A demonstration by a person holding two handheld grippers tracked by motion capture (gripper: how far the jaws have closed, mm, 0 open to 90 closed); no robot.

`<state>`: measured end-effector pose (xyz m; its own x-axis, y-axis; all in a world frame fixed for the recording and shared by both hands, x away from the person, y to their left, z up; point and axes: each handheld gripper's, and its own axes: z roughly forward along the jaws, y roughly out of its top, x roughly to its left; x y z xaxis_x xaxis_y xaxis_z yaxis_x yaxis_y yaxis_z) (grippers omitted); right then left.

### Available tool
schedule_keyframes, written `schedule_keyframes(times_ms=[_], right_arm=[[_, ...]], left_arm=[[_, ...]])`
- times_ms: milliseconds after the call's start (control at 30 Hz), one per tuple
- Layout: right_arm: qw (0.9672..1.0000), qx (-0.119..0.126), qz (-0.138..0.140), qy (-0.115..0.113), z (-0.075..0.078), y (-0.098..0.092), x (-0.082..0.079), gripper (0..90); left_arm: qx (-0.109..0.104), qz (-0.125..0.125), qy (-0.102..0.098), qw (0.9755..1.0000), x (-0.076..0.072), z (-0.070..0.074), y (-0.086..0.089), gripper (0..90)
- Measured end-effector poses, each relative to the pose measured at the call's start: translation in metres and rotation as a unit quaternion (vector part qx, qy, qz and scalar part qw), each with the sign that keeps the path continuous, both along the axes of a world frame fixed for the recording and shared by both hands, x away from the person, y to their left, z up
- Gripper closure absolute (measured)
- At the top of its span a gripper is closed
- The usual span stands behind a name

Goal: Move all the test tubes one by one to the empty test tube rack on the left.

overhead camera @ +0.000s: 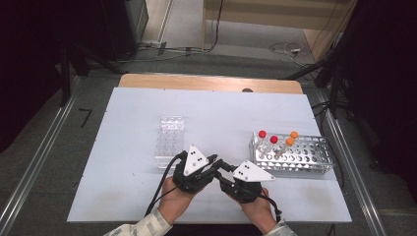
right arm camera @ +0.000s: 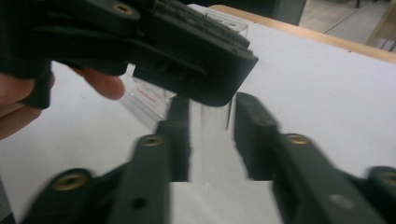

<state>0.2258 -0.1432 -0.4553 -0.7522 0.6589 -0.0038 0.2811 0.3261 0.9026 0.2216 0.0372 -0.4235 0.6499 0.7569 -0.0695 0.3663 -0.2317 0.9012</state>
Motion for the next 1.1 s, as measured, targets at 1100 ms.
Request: schedule_keyframes(times_ms=[1100], right_arm=[[0.9999, -0.006, -0.003, 0.010, 0.001, -0.005, 0.001, 34.6]], left_arm=[[-0.037, 0.096, -0.026, 0.9944, 0.025, 0.034, 0.073, 76.4]])
